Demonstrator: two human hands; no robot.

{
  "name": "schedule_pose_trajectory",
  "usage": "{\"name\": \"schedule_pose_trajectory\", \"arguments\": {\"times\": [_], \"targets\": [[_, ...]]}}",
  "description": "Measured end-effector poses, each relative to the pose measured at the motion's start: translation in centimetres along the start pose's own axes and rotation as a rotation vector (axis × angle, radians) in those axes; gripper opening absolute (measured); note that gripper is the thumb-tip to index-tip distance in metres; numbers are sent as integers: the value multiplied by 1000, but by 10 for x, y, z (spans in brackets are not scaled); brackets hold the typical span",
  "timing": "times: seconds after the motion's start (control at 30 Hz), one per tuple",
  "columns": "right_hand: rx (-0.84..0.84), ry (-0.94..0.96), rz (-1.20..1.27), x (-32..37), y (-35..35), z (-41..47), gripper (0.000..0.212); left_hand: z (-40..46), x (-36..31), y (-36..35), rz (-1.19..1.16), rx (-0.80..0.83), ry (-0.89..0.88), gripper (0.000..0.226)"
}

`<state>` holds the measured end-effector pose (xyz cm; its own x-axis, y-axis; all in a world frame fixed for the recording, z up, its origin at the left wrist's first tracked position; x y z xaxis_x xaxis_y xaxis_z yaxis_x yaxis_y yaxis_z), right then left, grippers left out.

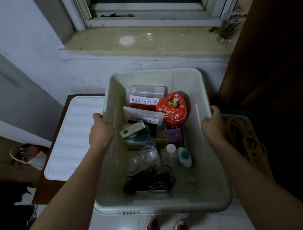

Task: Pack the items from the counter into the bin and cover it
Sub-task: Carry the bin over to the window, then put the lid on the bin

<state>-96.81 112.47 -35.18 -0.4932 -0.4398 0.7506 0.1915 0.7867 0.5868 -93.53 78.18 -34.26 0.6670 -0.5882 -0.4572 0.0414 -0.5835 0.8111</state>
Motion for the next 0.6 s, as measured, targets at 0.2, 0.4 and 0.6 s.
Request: {"name": "schedule_pose_trajectory", "arguments": {"times": [0.2,0.4,0.6], "targets": [[-43,38,-155,4,10,-5,53,-17,-40,-11,298,-222,-196,46],[-184,48,-5,-21,85,-17,41,-110,-151,-64,150,-38,-853,43],[-406,-58,26,-125,220,-71,35,-274,-229,-139,61,225,-1336,43]]}}
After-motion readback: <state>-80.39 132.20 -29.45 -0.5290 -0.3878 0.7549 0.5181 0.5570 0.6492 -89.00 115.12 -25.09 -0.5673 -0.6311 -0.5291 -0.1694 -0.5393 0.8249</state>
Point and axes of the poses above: each hand's wrist, its own z-axis towards the middle knuckle, its own y-axis out of the back of the hand, x = y × z, the point moved 6 cm from there along z, towards the middle knuckle, and after that the axes turned 5 degrees about z, right-handed, at the moved point
